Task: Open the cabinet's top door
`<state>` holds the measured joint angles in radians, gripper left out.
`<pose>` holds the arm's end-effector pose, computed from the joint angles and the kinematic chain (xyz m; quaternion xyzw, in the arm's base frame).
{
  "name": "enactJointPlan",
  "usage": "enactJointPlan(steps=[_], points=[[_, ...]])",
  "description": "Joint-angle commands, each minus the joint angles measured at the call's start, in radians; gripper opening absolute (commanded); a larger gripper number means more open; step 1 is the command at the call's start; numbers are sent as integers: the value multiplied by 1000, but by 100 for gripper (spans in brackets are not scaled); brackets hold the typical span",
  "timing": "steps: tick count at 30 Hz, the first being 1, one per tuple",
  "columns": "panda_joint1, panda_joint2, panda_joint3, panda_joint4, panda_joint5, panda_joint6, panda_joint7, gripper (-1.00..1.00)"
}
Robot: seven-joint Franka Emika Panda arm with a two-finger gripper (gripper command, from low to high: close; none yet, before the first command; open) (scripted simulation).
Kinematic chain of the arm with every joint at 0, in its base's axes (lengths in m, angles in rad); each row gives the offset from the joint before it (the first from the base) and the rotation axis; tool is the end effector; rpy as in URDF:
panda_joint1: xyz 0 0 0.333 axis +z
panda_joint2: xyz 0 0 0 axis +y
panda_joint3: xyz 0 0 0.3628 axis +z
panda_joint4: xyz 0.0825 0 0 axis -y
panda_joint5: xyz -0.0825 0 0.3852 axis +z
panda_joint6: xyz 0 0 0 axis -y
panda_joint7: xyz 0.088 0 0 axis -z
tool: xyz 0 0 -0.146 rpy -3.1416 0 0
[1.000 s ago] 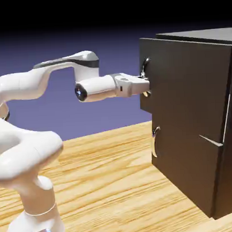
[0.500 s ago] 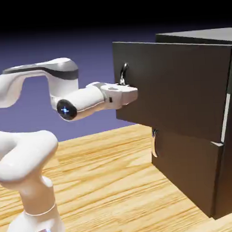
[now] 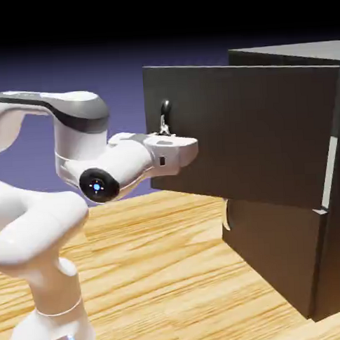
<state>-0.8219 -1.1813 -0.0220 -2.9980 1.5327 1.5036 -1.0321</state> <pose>0.2196 -0.0210 0.5118 -0.7071 -0.0105 -0.4925 0.5072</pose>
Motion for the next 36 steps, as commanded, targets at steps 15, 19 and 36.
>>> enactJointPlan(steps=[15, 19, 36], points=[[65, 542, -388, 367, -479, -408, -262, -100], [109, 687, -459, 496, -557, -520, -331, -100], [168, 1242, -578, 1059, -764, -966, -668, 100]])
